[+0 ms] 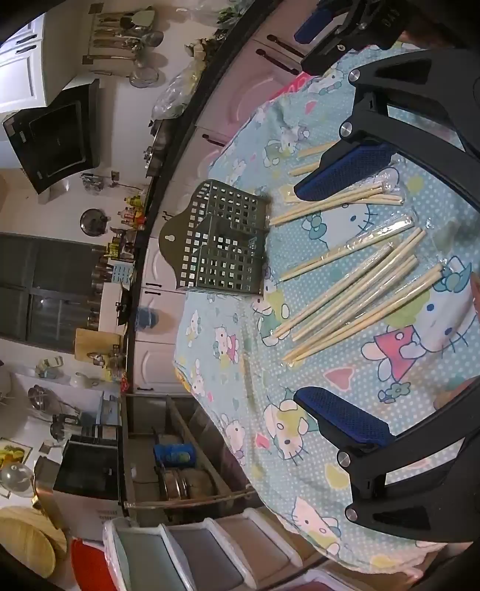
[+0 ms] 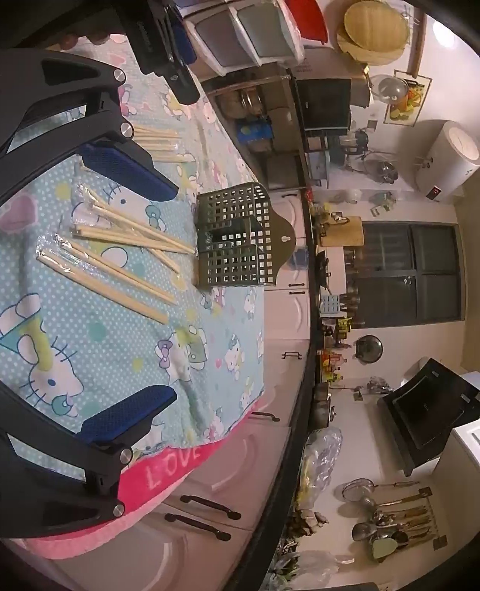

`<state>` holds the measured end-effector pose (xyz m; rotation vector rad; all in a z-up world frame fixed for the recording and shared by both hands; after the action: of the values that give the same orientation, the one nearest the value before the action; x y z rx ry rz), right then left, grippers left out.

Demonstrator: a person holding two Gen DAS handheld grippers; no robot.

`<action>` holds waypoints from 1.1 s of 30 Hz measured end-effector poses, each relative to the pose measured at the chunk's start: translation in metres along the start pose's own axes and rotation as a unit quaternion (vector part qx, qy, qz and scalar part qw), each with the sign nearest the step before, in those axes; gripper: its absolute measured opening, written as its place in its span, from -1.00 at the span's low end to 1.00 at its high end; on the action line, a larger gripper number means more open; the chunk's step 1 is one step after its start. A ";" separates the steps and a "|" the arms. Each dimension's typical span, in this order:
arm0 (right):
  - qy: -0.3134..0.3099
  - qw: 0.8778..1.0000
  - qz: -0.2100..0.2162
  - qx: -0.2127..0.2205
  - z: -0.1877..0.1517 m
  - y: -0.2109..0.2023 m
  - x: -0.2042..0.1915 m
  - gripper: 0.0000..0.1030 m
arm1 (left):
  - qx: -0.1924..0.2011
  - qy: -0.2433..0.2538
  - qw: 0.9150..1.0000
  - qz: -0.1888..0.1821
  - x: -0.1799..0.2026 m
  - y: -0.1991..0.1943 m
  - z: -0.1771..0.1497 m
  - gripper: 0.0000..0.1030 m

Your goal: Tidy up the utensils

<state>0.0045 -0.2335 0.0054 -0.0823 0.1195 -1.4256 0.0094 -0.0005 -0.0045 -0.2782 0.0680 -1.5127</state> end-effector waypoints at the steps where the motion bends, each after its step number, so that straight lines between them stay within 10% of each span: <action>1: -0.007 1.000 -0.002 0.000 0.000 0.000 -0.001 0.88 | 0.001 0.001 1.000 0.000 0.000 0.000 0.000 0.80; 33: -0.007 1.000 0.004 -0.003 0.000 -0.001 -0.004 0.88 | 0.007 0.000 1.000 -0.002 0.001 -0.003 0.003 0.80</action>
<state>0.0031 -0.2297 0.0057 -0.0971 0.1131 -1.4174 0.0071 -0.0009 -0.0013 -0.2679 0.0573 -1.5174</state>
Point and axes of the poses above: each gripper's, at about its wrist camera, not at the fingertips, and y roughly the way its jaws point, x to its right, z to its top, the point moved 1 cm from there along y, roughly the way its jaws point, and after that the axes turned 13 degrees about x, right-handed, at the moved point
